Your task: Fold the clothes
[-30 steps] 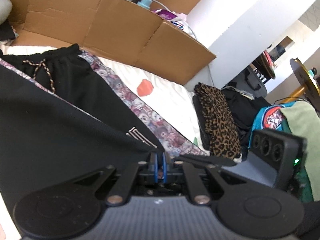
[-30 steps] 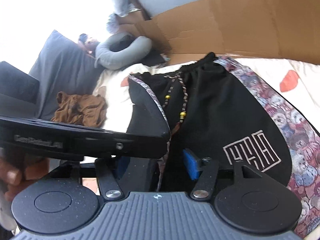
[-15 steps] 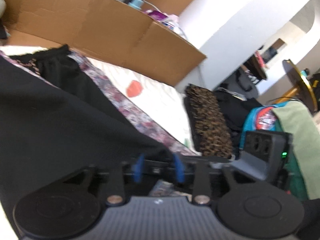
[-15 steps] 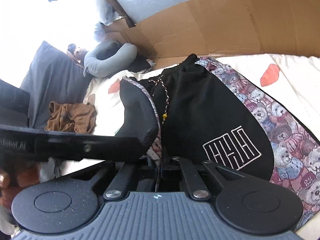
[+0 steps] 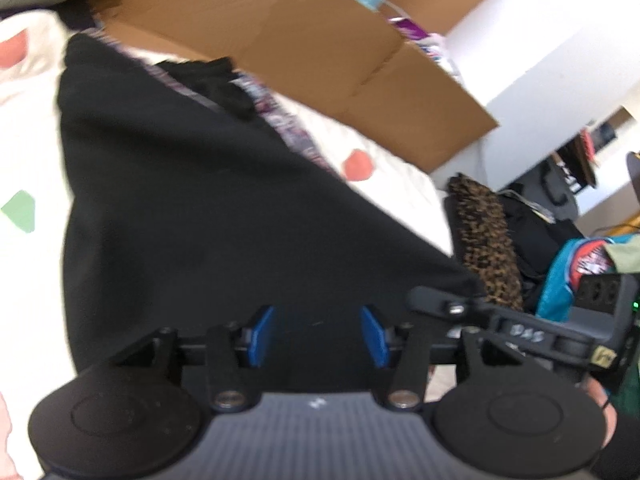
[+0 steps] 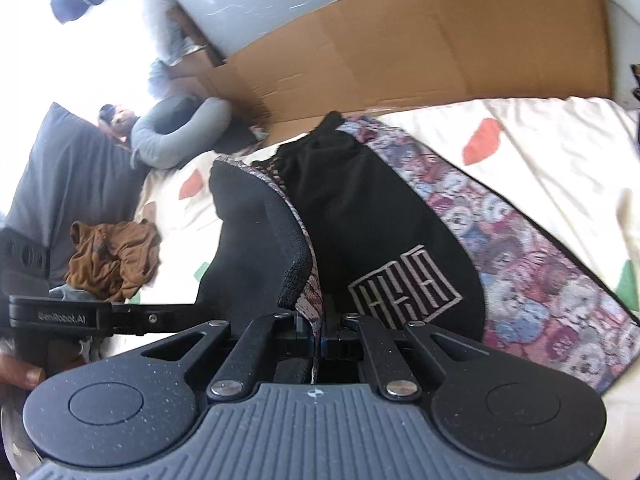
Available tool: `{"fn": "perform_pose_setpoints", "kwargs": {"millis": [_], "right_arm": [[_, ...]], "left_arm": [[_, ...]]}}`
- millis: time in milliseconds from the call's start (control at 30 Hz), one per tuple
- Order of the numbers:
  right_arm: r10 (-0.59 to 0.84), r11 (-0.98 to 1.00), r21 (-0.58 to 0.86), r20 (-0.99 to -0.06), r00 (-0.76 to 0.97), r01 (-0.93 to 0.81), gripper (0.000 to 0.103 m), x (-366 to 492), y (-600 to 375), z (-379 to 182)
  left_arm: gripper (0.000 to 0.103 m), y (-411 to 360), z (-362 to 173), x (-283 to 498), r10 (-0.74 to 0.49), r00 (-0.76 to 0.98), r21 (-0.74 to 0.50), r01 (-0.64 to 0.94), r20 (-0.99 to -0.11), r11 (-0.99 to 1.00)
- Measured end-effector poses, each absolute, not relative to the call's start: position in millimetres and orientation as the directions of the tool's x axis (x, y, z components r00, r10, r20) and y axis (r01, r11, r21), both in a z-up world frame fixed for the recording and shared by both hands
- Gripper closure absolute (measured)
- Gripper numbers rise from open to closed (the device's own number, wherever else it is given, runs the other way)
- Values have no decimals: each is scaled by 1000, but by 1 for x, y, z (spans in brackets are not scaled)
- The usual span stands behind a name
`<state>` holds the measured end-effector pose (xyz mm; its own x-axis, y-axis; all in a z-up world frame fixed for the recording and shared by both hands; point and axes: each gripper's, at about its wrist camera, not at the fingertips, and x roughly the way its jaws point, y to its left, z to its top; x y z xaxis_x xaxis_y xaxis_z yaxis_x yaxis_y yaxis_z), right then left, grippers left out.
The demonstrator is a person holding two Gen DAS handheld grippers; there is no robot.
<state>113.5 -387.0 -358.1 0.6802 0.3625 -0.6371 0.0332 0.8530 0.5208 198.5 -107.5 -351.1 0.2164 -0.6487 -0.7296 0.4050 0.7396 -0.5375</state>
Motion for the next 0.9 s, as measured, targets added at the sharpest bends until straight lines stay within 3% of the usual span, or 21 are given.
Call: {"fn": "perform_pose_setpoints", "kwargs": {"millis": [900], "right_arm": [[146, 847, 441, -730, 667, 297, 102, 85, -476, -385]], "left_arm": [[50, -75, -395, 180, -549, 106, -490, 336, -829, 805]]}}
